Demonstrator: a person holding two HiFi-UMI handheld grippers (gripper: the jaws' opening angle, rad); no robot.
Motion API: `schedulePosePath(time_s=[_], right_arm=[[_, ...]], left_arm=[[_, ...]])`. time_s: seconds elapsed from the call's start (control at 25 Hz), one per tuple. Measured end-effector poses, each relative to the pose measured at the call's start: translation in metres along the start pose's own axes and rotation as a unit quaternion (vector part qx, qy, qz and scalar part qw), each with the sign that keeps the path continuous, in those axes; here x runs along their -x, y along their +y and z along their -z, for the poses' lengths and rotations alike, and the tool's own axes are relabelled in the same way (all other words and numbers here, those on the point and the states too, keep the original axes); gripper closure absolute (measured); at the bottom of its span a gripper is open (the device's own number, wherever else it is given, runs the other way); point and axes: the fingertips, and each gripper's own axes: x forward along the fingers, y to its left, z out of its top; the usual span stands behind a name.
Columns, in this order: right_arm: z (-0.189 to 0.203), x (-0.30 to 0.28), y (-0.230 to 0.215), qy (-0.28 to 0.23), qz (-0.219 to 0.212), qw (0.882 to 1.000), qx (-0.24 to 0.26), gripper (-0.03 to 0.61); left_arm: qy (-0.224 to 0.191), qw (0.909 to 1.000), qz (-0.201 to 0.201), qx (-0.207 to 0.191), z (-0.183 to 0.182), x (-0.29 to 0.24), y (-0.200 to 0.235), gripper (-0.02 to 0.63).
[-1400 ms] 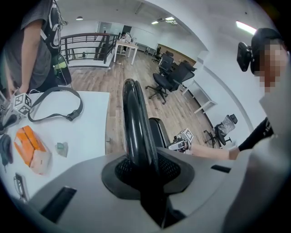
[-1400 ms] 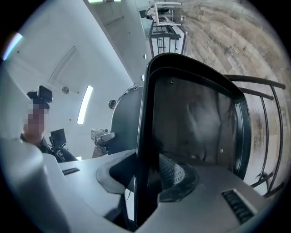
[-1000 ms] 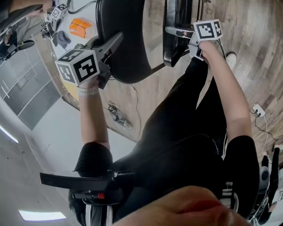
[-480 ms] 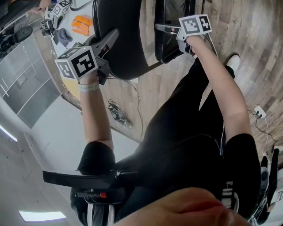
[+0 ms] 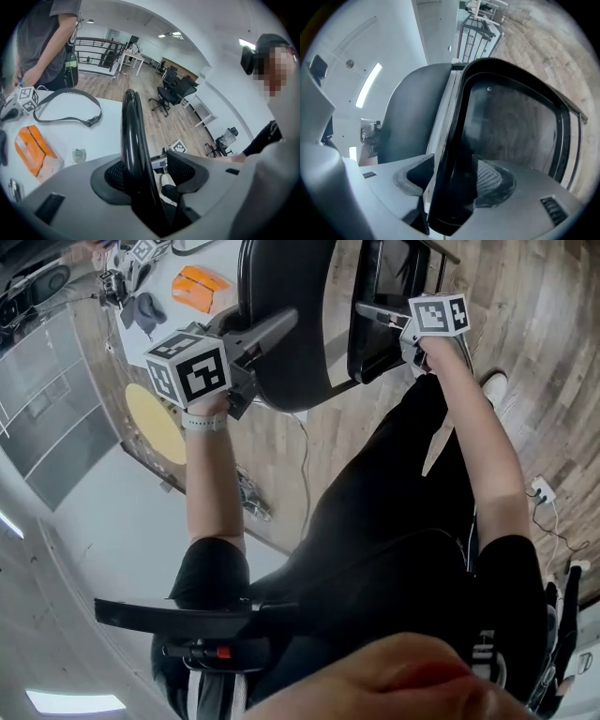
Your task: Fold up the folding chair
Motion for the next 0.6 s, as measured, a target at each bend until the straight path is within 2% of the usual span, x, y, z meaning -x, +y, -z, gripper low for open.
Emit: schedulePosePath(time_s=[0.08, 0.2, 0.32, 0.44, 0.52, 0.6], right_arm=[[-0.008, 0.013, -0.005, -0.020, 0.030, 0.999, 0.010, 0.325], [-0.027, 0.042, -0.004, -0.046, 0.080, 0.995, 0.028, 0.307], [-0.040, 0.071, 0.024, -0.068, 0.110, 0.989, 0.071, 0.307], [-0.044, 0.092, 0.079, -0.069, 0.107, 0.979, 0.162, 0.310], [-0.043, 0.105, 0.118, -0.053, 0.094, 0.965, 0.239, 0.316], [-0.030, 0.117, 0.166, -0.045, 0.064, 0.949, 0.306, 0.365]], left_arm=[[0.004, 0.9991, -0.027, -0.033, 0.000, 0.005, 0.006, 0.391], [-0.027, 0.9942, -0.078, -0.069, -0.014, 0.026, 0.021, 0.373], [-0.074, 0.9917, -0.075, -0.073, -0.021, 0.052, 0.010, 0.373], [-0.142, 0.9823, -0.083, -0.090, -0.023, 0.081, -0.008, 0.374], [-0.199, 0.9717, -0.081, -0.099, -0.026, 0.096, -0.029, 0.377], [-0.238, 0.9632, -0.068, -0.105, -0.020, 0.107, -0.057, 0.407]])
